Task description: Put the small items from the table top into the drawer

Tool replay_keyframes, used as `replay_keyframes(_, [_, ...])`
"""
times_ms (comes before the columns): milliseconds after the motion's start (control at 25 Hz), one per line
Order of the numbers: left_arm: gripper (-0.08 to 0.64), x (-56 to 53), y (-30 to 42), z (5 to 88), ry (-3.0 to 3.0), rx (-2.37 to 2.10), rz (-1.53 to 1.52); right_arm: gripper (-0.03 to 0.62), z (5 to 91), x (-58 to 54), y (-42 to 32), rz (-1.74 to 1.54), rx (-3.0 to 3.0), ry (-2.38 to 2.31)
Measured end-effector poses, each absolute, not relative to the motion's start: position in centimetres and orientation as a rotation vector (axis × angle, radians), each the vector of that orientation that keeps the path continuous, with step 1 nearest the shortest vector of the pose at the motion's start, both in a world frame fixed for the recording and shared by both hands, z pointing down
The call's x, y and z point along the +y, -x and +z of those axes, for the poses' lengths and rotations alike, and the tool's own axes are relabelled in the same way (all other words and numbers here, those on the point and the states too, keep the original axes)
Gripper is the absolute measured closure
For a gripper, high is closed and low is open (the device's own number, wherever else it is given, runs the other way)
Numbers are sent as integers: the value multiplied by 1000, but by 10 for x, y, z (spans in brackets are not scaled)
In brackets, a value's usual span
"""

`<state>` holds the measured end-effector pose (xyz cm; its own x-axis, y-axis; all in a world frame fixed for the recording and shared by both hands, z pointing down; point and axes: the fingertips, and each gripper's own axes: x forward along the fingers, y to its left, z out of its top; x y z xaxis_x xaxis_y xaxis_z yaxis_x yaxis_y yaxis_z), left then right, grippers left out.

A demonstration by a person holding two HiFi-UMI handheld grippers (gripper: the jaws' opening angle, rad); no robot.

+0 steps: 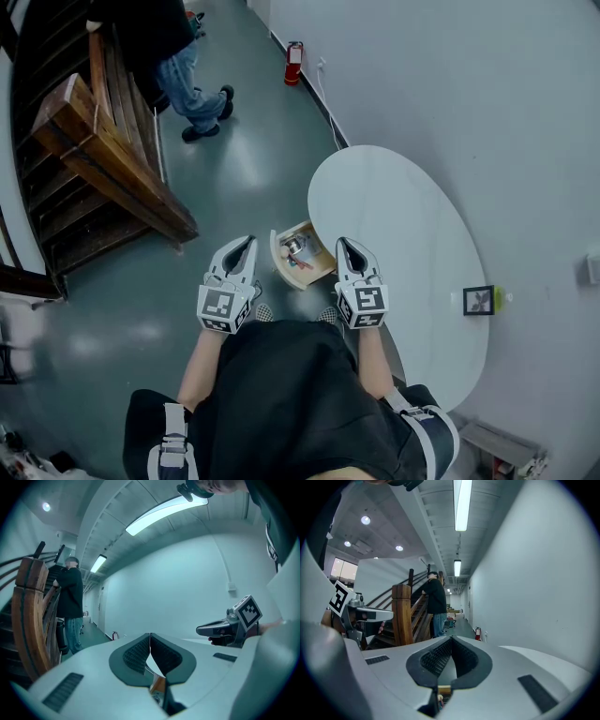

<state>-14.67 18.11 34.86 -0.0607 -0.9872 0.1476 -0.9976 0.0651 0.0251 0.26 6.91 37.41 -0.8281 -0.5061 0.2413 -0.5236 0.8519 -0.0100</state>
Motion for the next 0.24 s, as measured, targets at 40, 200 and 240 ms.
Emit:
replay_keyframes(40, [540,181,147,349,-2063,-2198,125,561,373,70,-2,117,-2801,-787])
replay_keyframes(200, [540,181,146,350,-2061,-2199,120,561,375,70,-2,117,-2802,-785])
replay_keyframes(240, [540,180,145,350,-2062,-2198,119,561,376,69,-3,113,-2802,-786])
